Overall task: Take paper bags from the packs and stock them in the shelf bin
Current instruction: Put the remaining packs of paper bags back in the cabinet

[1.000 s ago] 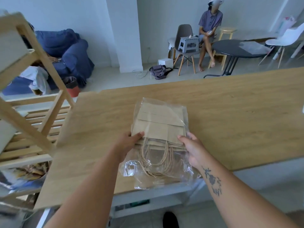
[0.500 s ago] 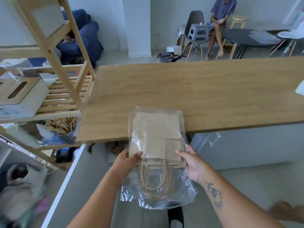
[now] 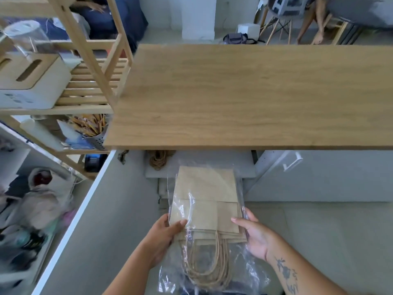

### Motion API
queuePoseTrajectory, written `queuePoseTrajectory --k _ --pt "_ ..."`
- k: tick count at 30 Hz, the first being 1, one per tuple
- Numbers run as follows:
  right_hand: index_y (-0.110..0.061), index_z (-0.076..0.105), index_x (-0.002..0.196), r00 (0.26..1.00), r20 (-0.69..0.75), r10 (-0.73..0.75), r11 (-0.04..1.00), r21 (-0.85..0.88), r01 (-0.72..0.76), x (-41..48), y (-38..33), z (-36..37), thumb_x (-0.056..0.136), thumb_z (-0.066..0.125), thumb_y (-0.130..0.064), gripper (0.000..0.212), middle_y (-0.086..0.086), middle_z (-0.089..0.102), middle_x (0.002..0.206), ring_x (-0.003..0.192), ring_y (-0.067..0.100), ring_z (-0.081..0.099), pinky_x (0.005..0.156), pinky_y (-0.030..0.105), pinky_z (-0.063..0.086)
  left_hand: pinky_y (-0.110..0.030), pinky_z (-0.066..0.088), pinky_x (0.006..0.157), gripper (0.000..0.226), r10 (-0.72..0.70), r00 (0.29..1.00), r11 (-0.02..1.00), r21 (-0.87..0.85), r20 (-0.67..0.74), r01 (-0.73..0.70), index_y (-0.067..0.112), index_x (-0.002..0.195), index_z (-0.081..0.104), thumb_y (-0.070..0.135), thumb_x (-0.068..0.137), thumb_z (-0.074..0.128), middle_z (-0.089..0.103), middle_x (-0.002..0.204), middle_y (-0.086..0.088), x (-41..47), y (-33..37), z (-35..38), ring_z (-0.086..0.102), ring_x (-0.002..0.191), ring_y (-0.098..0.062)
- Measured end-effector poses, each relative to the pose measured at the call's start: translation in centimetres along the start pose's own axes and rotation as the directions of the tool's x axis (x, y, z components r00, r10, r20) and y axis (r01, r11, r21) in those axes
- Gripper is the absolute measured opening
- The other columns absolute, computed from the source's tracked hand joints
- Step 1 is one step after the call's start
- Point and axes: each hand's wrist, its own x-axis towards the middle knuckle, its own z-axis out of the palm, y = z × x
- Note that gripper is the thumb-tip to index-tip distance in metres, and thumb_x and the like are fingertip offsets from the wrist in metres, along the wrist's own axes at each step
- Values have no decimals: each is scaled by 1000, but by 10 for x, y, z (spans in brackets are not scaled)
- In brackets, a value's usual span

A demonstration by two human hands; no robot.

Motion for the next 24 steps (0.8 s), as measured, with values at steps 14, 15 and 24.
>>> queuePoseTrajectory --k 14,15,24 --pt "-24 54 131 985 -12 -174 973 -157 170 227 -73 11 96 50 0 42 15 68 112 75 27 64 45 28 50 -45 54 97 75 172 940 983 110 -295 -146 5 132 51 40 75 83 69 117 -17 228 19 -3 71 100 -26" --pt "-26 56 130 980 -5 -200 965 -173 196 251 -77 12 95 51 -1 44 16 68 113 75 28 63 45 25 48 -45 55 96 66 185 939 980 121 -289 -156 6 130 51 35 79 81 69 118 -18 247 22 -5 71 99 -27" --pt "-20 55 133 943 76 -324 926 -179 333 382 -124 29 91 52 7 50 5 73 98 70 16 72 55 30 58 -41 21 117 100 638 766 483 817 -81 -316 35 151 25 72 68 70 22 158 8 310 37 -5 19 144 -16"
